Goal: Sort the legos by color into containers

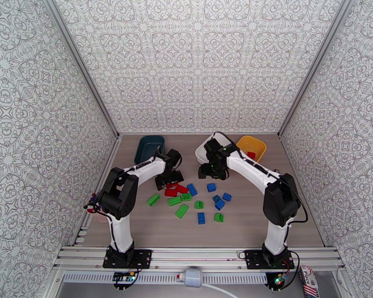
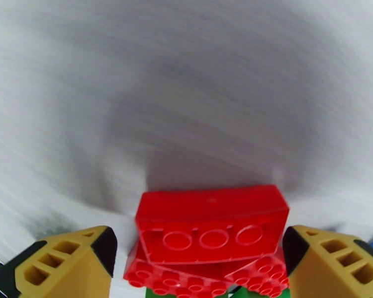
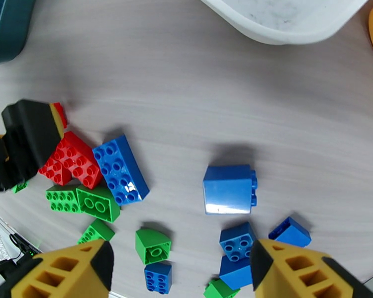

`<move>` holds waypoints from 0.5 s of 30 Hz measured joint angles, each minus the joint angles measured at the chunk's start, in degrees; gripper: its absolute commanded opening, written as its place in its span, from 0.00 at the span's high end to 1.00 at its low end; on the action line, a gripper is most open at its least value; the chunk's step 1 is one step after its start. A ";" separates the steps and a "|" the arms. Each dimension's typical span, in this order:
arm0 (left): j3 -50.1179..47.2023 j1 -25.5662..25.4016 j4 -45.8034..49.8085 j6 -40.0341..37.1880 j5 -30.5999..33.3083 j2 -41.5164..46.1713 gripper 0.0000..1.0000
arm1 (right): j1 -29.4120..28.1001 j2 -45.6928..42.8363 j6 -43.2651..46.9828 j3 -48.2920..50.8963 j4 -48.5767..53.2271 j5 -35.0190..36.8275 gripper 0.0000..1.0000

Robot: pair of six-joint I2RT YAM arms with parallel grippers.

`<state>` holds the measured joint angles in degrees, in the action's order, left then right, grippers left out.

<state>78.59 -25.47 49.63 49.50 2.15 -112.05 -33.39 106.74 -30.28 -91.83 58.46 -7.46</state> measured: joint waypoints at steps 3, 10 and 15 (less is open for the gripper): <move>0.63 0.00 -0.02 -0.13 -0.26 -0.68 0.15 | 0.00 -0.44 -0.28 0.50 -0.22 0.02 0.25; 1.64 0.13 -0.22 -0.22 -1.05 -1.55 0.26 | 0.00 -0.87 -0.42 1.14 -0.24 0.83 0.26; 2.01 0.15 -0.44 -0.42 -1.49 -1.64 0.38 | 0.00 -1.90 -0.94 1.66 -0.46 1.05 0.26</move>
<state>80.60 -25.32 49.19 49.08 0.67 -113.69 -33.39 104.84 -31.22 -90.17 58.00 -6.42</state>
